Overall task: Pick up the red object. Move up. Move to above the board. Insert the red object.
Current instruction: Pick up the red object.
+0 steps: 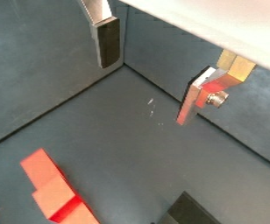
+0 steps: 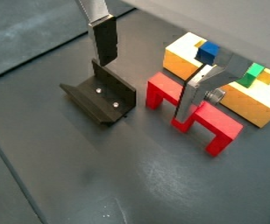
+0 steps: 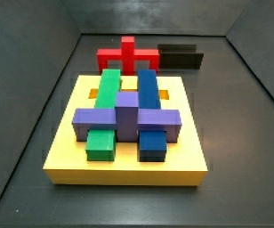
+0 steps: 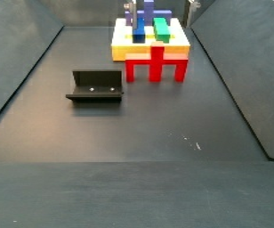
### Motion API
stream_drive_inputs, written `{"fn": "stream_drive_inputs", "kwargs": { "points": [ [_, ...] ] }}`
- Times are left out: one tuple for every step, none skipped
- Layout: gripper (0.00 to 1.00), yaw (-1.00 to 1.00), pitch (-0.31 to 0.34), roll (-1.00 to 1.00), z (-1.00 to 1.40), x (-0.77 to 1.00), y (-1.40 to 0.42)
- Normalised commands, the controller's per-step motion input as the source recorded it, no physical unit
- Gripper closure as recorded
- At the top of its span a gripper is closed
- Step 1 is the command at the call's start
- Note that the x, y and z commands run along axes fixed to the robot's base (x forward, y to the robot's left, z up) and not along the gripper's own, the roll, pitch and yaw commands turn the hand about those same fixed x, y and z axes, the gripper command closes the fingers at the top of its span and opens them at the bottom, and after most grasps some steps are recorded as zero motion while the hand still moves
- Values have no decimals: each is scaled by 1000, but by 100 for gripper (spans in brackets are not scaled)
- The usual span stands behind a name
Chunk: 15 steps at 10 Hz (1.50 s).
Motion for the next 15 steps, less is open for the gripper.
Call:
{"fn": "stream_drive_inputs", "kwargs": {
  "points": [
    [0, 0, 0, -21, -29, 34, 0],
    [0, 0, 0, 0, -26, 0, 0],
    [0, 0, 0, 0, -137, 91, -66],
    [0, 0, 0, 19, -140, 74, -246],
    [0, 0, 14, 120, -9, 0, -437],
    [0, 0, 29, 154, 0, 0, -500],
    [0, 0, 26, 166, 0, 9, -551],
    [0, 0, 27, 171, 0, 43, -591],
    [0, 57, 44, 209, 0, 77, -649],
    [0, 43, 57, 229, 0, 80, -686],
    [0, 26, 66, 236, 0, 97, -711],
    [0, 9, 23, 184, -109, 77, -600],
    [0, 0, -49, 0, -254, 0, -97],
    [0, 91, -101, 0, -546, -106, -97],
    [0, 146, -91, 73, -594, -146, -226]
  ]
}}
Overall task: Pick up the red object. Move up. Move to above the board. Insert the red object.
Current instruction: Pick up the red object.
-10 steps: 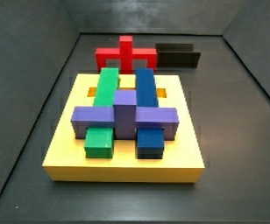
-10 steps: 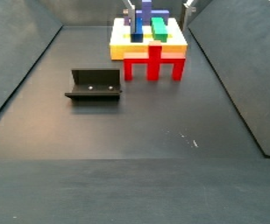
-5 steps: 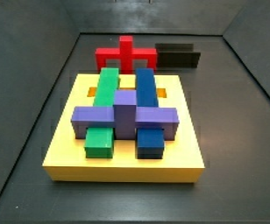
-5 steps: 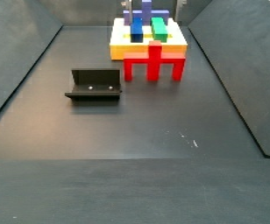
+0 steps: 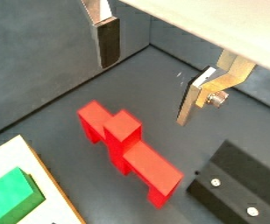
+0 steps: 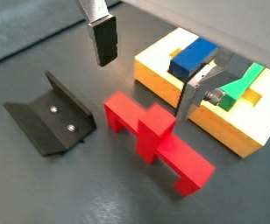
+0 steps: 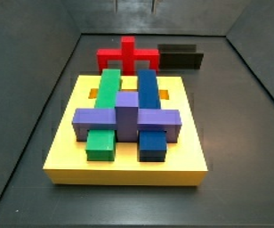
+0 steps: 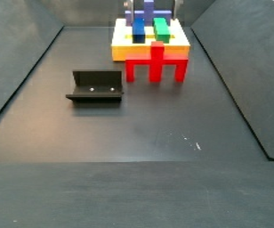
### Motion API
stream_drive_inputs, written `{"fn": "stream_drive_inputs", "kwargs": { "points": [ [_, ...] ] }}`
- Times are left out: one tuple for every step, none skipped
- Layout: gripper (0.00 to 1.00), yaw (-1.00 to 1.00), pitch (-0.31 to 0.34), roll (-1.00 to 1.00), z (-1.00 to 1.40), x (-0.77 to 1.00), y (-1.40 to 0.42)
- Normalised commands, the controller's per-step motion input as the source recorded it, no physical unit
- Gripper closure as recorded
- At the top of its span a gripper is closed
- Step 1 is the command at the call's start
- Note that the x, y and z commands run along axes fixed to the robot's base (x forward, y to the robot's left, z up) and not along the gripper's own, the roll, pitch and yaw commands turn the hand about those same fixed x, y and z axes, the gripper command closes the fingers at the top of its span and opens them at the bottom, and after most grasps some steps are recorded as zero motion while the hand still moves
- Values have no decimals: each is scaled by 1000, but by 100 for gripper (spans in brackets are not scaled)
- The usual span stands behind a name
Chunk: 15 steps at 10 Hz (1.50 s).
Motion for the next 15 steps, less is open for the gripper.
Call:
{"fn": "stream_drive_inputs", "kwargs": {
  "points": [
    [0, 94, -76, 144, -643, -203, -231],
    [0, 111, -147, 83, -666, -223, -160],
    [0, 114, -91, 53, -526, -34, -60],
    [0, 0, 0, 64, -351, 34, 57],
    [0, 0, 73, 163, -237, 266, 9],
    [0, 0, 80, 224, -291, 154, 0],
    [0, 0, 39, 199, -323, 6, -20],
    [0, 0, 31, 186, -357, 0, 0],
    [0, -94, 4, 116, -403, -217, 0],
    [0, -114, 3, 67, -269, -134, 0],
    [0, -137, 11, 31, -120, -43, 0],
    [0, -123, 19, 36, 0, -20, -9],
    [0, -200, 4, 20, 17, 0, -63],
    [0, -169, 0, 4, 3, -29, -63],
    [0, -100, 0, 0, 0, -60, -26]
  ]
}}
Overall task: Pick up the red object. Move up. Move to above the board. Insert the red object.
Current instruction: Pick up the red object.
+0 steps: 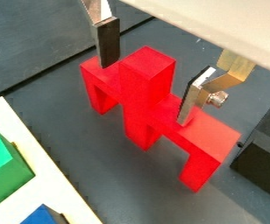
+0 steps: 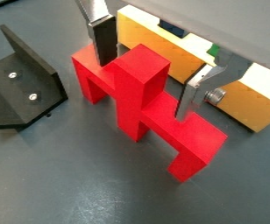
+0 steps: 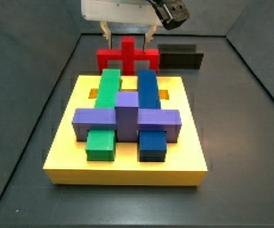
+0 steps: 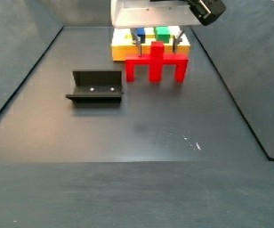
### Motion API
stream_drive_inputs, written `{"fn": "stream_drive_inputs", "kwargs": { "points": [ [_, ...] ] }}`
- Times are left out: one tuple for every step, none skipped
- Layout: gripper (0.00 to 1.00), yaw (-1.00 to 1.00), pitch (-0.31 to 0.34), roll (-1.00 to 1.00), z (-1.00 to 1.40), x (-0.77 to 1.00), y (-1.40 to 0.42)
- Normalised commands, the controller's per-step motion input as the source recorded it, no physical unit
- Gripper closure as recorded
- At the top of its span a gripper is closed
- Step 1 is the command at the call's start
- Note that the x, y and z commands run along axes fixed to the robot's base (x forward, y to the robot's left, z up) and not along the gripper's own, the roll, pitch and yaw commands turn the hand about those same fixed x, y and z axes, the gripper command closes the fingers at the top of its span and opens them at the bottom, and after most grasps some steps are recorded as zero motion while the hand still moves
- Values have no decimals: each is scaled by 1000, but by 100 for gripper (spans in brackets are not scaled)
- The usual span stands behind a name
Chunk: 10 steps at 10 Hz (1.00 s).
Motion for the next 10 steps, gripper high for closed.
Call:
{"fn": "stream_drive_inputs", "kwargs": {
  "points": [
    [0, 0, 0, 0, 0, 0, 23],
    [0, 0, 20, 0, 0, 0, 86],
    [0, -9, 0, 0, 0, 0, 14],
    [0, -29, 3, 0, 0, 14, 0],
    [0, -20, 6, 0, 0, 29, 0],
    [0, -29, 0, 0, 0, 3, 0],
    [0, 0, 0, 0, 0, 0, 0],
    [100, 0, 0, 0, 0, 0, 0],
    [100, 0, 0, 0, 0, 0, 0],
    [100, 0, 0, 0, 0, 0, 0]
  ]
}}
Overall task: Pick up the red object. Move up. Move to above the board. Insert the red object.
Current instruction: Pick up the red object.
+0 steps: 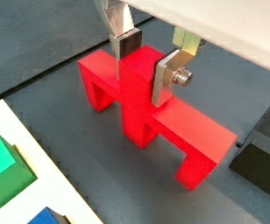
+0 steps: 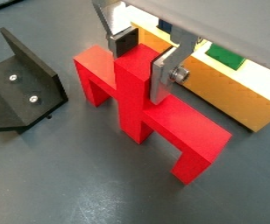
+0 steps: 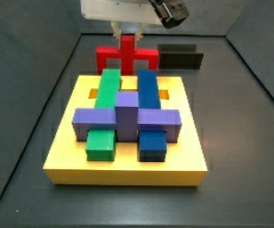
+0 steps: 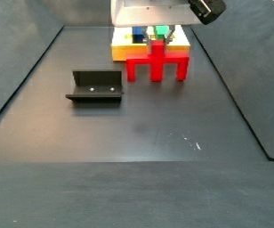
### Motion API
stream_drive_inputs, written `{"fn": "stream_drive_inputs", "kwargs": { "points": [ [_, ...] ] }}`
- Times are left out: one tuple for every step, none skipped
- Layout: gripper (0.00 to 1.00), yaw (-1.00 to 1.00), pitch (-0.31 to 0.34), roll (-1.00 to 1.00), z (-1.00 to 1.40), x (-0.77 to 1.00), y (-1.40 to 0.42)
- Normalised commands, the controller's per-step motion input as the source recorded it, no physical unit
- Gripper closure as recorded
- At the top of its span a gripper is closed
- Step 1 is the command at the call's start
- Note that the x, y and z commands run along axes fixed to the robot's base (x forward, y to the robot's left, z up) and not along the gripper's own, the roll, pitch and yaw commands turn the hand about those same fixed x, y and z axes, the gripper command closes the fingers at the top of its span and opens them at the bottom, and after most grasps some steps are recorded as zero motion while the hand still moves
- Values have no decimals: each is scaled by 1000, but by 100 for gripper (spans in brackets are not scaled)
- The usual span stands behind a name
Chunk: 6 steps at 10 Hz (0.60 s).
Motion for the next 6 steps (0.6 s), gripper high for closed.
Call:
{"fn": "stream_drive_inputs", "kwargs": {
  "points": [
    [100, 0, 0, 0, 0, 0, 0],
    [100, 0, 0, 0, 0, 0, 0],
    [100, 0, 0, 0, 0, 0, 0],
    [100, 0, 0, 0, 0, 0, 0],
    [100, 0, 0, 0, 0, 0, 0],
    [100, 0, 0, 0, 0, 0, 0]
  ]
}}
